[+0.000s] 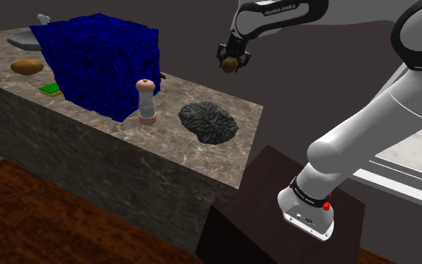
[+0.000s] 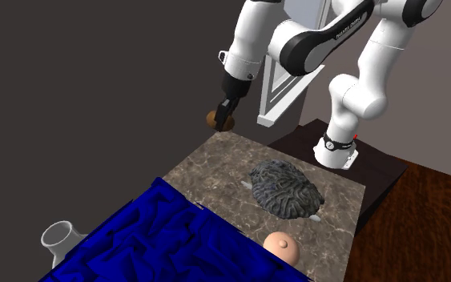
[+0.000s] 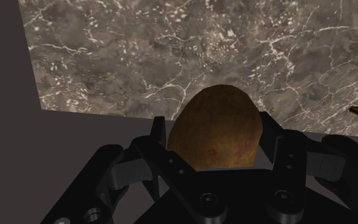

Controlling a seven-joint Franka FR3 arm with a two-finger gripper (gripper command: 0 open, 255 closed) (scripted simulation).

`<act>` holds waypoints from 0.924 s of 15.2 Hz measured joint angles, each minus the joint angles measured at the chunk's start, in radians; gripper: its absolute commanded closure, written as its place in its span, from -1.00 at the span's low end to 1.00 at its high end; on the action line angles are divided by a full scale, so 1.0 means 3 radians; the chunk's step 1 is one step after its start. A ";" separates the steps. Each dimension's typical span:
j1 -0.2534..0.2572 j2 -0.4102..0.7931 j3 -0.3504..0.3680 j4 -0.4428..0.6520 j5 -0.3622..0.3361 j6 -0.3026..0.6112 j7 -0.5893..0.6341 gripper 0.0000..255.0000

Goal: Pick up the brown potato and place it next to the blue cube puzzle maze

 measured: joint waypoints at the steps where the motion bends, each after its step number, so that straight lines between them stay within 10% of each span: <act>1: 0.0001 0.0002 0.0001 0.0046 0.0002 -0.0044 -0.0004 1.00; 14: 0.0007 -0.0051 -0.0008 0.0576 0.0049 -0.0622 -0.0078 1.00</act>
